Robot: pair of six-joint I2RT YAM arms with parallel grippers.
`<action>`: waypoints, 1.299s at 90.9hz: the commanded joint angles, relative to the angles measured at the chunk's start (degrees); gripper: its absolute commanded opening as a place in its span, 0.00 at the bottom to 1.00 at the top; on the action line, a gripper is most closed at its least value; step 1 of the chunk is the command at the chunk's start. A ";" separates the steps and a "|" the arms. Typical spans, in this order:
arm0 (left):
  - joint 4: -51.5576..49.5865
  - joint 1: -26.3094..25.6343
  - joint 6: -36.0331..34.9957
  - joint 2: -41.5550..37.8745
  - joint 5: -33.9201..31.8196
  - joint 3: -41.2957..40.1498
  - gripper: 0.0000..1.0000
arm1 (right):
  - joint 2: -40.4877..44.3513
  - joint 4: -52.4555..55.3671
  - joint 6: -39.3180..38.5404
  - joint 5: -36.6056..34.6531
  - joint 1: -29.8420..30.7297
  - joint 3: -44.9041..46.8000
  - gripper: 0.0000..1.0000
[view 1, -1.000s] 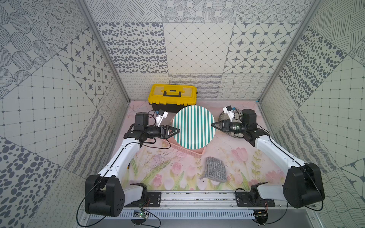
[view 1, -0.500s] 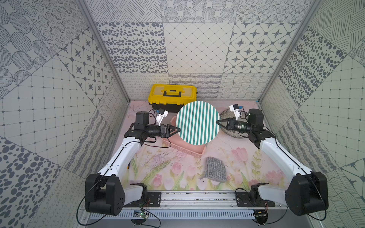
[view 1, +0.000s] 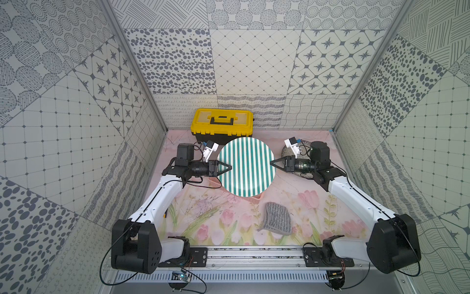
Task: Wipe the wet plate dry
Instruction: Adjust the plate, then pick up the towel at the center of the board.
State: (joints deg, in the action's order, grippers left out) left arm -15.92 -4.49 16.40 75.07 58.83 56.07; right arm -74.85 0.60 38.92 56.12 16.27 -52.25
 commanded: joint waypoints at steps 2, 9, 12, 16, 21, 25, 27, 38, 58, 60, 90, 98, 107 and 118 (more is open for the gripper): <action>1.71 -0.50 -0.20 -0.52 4.69 0.84 0.28 | -1.53 -1.13 -1.96 -1.61 0.16 -0.29 0.00; 1.21 -0.48 -0.15 -0.25 4.42 1.18 0.13 | -1.84 1.02 -3.06 -3.51 0.17 -0.68 0.10; 0.78 -0.51 -0.06 -0.03 4.37 1.51 0.08 | -1.79 2.32 -3.52 -4.43 0.13 -0.85 0.17; 0.14 -0.47 -0.19 0.34 4.32 2.04 0.00 | -1.52 3.34 -4.00 -6.20 0.08 -0.60 0.26; -0.64 -0.50 -0.33 0.72 4.16 2.59 0.00 | -0.79 5.08 -4.50 -9.05 0.07 -0.18 0.39; -1.12 -0.45 -0.53 0.93 4.11 2.95 0.00 | 0.19 6.81 -4.89 -11.87 0.07 0.52 0.46; -1.10 -0.44 -0.53 0.93 4.06 3.04 0.00 | 0.86 7.62 -5.07 -13.42 0.05 0.98 0.49; -0.56 -0.47 -0.43 -0.11 2.81 2.65 0.00 | 6.56 12.53 -5.33 -22.89 0.62 5.57 0.57; -0.81 -0.43 -3.17 -3.28 -1.84 1.65 0.00 | 17.62 23.03 -4.31 -42.66 12.28 15.88 0.57; -0.81 -0.50 -3.36 -3.57 -2.09 1.45 0.00 | 19.10 23.73 -3.13 -44.89 14.67 17.59 0.57; 0.55 -0.44 -3.21 -5.12 -3.47 -0.13 0.00 | 16.70 25.16 4.05 -62.08 33.58 23.05 0.56; 0.72 -0.47 -2.94 -5.07 -3.59 -0.09 0.00 | 11.09 25.19 4.44 -66.07 37.23 21.62 0.56; 1.07 -0.49 -2.87 -5.19 -3.91 -0.35 0.00 | 3.86 25.29 5.29 -68.74 40.19 18.71 0.55; 1.35 -0.47 -2.78 -5.22 -4.12 -0.61 0.00 | -4.43 26.46 7.65 -71.25 42.74 16.04 0.47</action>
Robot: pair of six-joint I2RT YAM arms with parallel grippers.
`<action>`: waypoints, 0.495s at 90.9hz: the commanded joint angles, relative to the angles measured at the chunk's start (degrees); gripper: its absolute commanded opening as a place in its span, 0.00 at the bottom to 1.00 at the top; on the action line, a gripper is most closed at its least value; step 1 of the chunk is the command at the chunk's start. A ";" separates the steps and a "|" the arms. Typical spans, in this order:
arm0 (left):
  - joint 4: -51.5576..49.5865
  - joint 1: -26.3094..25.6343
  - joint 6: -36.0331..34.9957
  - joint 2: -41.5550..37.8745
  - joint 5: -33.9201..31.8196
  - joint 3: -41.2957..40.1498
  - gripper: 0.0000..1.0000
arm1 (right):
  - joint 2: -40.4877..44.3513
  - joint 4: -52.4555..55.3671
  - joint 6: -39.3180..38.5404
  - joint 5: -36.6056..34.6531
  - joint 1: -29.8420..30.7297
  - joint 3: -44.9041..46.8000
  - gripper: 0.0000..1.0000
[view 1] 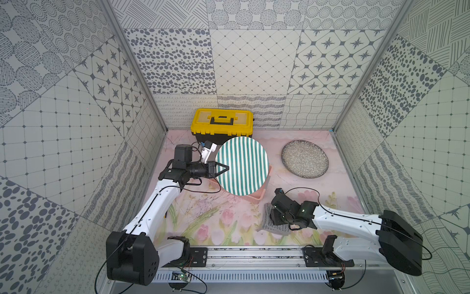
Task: Wipe the wet plate dry
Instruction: Pick up the towel at the center of the board.
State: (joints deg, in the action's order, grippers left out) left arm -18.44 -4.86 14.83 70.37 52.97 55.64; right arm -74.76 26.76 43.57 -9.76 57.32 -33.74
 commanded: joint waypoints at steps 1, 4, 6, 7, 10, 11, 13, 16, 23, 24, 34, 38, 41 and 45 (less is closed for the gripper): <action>3.90 -0.12 -1.16 -0.46 1.72 -0.18 0.00 | -5.05 0.48 3.26 -5.54 1.85 -2.69 0.46; 3.96 -0.08 -1.05 -0.41 1.73 -0.03 0.00 | -6.28 1.01 4.12 -6.26 2.29 -3.13 0.37; 4.01 -0.09 -0.97 -0.37 1.84 -0.05 0.00 | -6.91 1.25 4.67 -6.84 2.50 -3.23 0.30; 4.01 -0.07 -0.91 -0.39 1.86 -0.12 0.00 | -7.12 1.39 4.98 -7.06 2.60 -3.25 0.27; 4.12 -0.10 -0.74 -0.33 1.94 -0.02 0.00 | -7.26 1.77 5.66 -7.89 2.77 -3.20 0.15; 4.16 -0.08 -0.75 -0.37 1.91 -0.05 0.00 | -7.16 1.92 6.05 -8.21 2.83 -3.10 0.12; 4.23 -0.06 -0.70 -0.33 1.88 -0.01 0.00 | -6.45 2.31 6.24 -9.04 2.87 -2.83 0.05; 4.21 -0.06 -0.57 -0.33 1.91 -0.08 0.00 | -5.12 2.79 6.97 -10.18 2.88 -2.48 0.00; 4.28 -0.14 -0.58 -0.36 1.94 -0.08 0.00 | 0.11 4.17 7.50 -12.96 2.80 -1.62 0.00; 4.24 -0.10 -0.58 -0.43 1.95 -0.13 0.00 | 1.05 4.30 7.36 -13.33 2.80 -1.48 0.00; 4.42 -0.07 -0.46 -0.43 2.18 -0.09 0.00 | 13.47 5.60 4.37 -17.11 2.74 -0.62 0.00; 4.47 -0.06 -0.47 -0.41 2.37 -0.15 0.00 | 19.30 5.91 2.52 -18.73 2.70 -0.67 0.00; 4.40 -0.10 -0.50 -0.41 2.53 -0.11 0.00 | 24.71 5.93 0.17 -19.83 2.48 -0.90 0.00; 4.35 -0.07 -0.86 -0.41 2.90 -0.14 0.00 | 29.81 5.84 -2.56 -21.04 2.32 -1.76 0.00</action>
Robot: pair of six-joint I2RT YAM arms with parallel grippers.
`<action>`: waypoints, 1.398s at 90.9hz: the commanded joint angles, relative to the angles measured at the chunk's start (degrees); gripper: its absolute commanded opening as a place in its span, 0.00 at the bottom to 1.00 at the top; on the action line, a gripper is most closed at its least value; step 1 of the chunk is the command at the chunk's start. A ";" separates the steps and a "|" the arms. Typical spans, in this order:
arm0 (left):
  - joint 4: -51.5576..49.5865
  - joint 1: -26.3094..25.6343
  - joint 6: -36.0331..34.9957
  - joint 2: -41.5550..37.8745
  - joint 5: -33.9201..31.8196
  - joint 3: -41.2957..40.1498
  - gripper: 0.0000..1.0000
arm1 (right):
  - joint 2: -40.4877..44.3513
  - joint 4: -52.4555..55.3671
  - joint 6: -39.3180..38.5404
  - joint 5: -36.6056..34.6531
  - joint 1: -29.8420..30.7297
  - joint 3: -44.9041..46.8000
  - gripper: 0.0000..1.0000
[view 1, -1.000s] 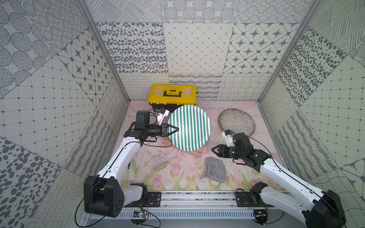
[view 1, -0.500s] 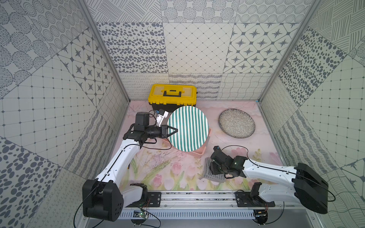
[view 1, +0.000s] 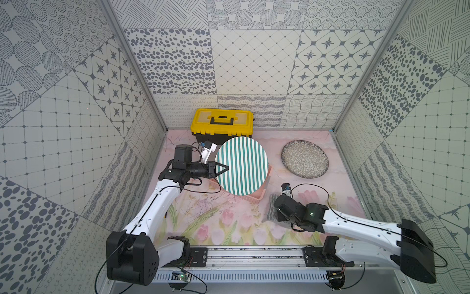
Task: Wipe the wet plate dry
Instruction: Pick up the towel at the center of the board, then wipe the plate with towel.
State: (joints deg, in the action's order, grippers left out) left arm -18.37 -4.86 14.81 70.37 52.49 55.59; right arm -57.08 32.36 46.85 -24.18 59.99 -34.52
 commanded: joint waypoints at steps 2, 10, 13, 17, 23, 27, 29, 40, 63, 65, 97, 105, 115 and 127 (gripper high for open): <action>4.15 -0.06 -1.10 -0.34 3.67 -0.08 0.00 | 14.11 0.20 -7.13 -7.38 -0.49 -1.66 0.00; 3.36 -0.16 -2.38 -0.25 5.22 0.16 0.00 | 20.02 -1.15 -11.68 -8.77 -1.34 -4.85 0.00; 3.20 -0.26 -2.63 -0.26 6.00 0.13 0.00 | 20.78 -2.26 -13.93 -8.51 -1.84 -6.40 0.00; 3.04 -0.31 -3.06 -0.23 6.81 0.14 0.00 | 20.57 -3.80 -16.56 -7.32 -2.79 -8.84 0.00; 2.59 -0.62 -3.95 -0.35 9.12 0.14 0.00 | 17.42 -5.52 -19.65 -4.76 -4.31 -13.15 0.00; 1.98 -0.95 -5.02 -0.44 10.25 0.19 0.00 | 13.95 -5.98 -21.47 -2.72 -5.27 -16.49 0.00; 1.64 -1.12 -5.51 -0.61 10.92 0.17 0.00 | 11.91 -6.06 -22.22 -1.79 -5.81 -17.89 0.00; -0.63 -2.76 -8.47 -1.30 13.25 0.12 0.00 | 0.63 -6.16 -24.79 1.27 -8.31 -27.57 0.00; -3.78 -3.99 -11.42 -1.22 16.01 1.11 0.00 | -16.08 -10.69 -27.08 9.07 -14.78 -37.58 0.00; -4.15 -4.09 -11.74 -1.16 16.21 1.17 0.00 | -17.26 -10.97 -27.87 9.46 -14.72 -38.43 0.00; -5.37 -5.24 -12.58 0.23 15.56 2.05 0.00 | -31.79 -12.58 -32.51 15.31 -7.09 -47.61 0.00; -5.29 -5.27 -12.40 0.51 15.41 2.21 0.00 | -34.19 -12.75 -32.17 16.44 -4.31 -48.54 0.00; -5.27 -5.35 -12.49 0.55 15.12 2.09 0.00 | -36.23 -13.30 -30.59 19.71 -2.33 -48.80 0.00; -5.20 -5.41 -12.70 0.40 14.99 1.85 0.00 | -36.51 -14.11 -28.78 21.24 -1.98 -48.03 0.00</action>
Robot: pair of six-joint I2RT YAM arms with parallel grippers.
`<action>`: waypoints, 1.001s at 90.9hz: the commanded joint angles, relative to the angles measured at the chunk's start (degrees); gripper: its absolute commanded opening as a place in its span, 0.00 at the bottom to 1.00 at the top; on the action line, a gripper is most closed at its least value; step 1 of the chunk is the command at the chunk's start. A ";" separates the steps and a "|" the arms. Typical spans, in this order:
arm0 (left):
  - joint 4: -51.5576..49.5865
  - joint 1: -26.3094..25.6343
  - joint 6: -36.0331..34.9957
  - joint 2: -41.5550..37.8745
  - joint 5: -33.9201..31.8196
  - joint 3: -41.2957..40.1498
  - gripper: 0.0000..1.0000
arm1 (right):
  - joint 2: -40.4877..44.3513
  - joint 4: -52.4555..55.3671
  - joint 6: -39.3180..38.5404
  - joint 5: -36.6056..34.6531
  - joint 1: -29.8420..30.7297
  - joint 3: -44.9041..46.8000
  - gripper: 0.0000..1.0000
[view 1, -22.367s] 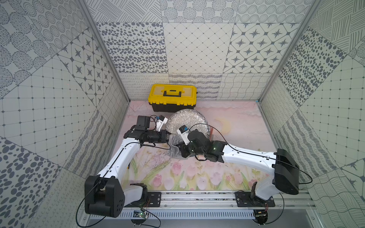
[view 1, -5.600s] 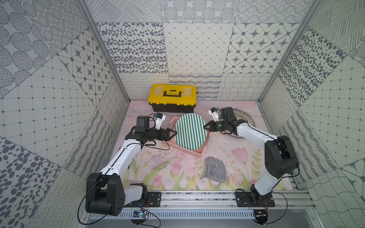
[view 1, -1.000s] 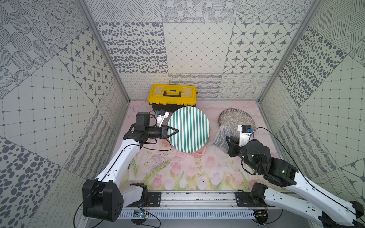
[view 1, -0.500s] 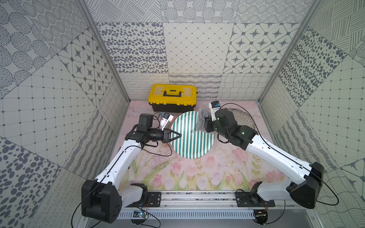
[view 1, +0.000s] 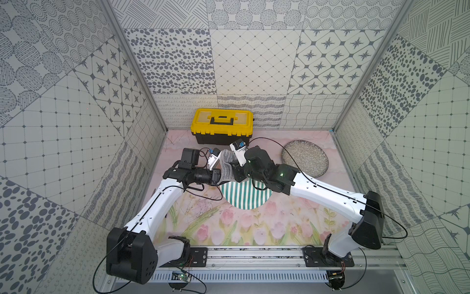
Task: Wipe the wet plate dry
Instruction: Wipe the plate with towel.
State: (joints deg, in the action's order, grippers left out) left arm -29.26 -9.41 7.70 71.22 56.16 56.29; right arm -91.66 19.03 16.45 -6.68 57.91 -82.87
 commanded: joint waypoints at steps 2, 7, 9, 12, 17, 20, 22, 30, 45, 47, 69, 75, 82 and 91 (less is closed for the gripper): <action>5.65 -0.80 -5.66 -0.46 11.20 1.18 0.00 | -1.57 -0.89 1.98 3.50 0.03 0.75 0.00; 5.57 -0.79 -5.80 -0.62 10.97 1.36 0.00 | -0.27 -1.41 2.75 2.47 -0.28 2.25 0.00; 5.43 -0.79 -5.98 -0.73 10.85 1.45 0.00 | 0.36 -1.57 3.23 1.87 -0.61 3.04 0.00; 5.11 -0.84 -6.21 -0.87 10.66 1.65 0.00 | 1.72 -1.94 4.37 1.26 -1.34 4.57 0.00; 4.72 -0.85 -6.63 -1.08 10.40 1.90 0.00 | 4.14 -2.56 6.65 0.34 -3.21 7.75 0.00; 4.50 -0.82 -6.93 -1.14 10.28 2.05 0.00 | 5.74 -2.94 8.07 0.33 -4.92 9.69 0.00; 4.30 -0.79 -7.20 -1.12 10.22 2.24 0.00 | 6.90 -3.12 8.89 0.30 -6.10 11.40 0.00; 2.72 -0.79 -8.15 -1.15 10.03 2.86 0.00 | 10.96 -3.39 11.33 0.13 -9.86 16.27 0.00; 1.74 -0.85 -8.64 -1.59 9.76 3.70 0.00 | 19.02 -3.37 12.33 -3.13 -14.78 25.72 0.00; 1.61 -0.80 -8.62 -1.61 9.76 3.84 0.00 | 19.77 -3.25 12.54 -3.49 -15.29 26.64 0.00; 1.55 -0.80 -8.20 -1.24 9.28 5.11 0.00 | 20.14 -3.18 11.07 -3.02 -13.10 27.20 0.00; 2.18 -0.78 -7.50 -1.14 8.66 5.39 0.00 | 17.69 -3.78 9.04 -3.55 -9.53 24.54 0.00; 2.92 -0.83 -6.83 -1.00 8.20 5.43 0.00 | 13.88 -4.78 6.42 -3.67 -4.63 21.03 0.00; 3.29 -0.85 -5.89 -1.01 7.66 5.26 0.00 | 8.72 -5.79 5.04 -2.78 0.08 16.58 0.00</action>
State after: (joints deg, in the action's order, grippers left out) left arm -32.27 -9.93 3.70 70.74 50.63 60.23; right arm -77.80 14.81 24.73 -10.98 53.74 -62.61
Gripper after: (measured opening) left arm 0.104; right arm 0.083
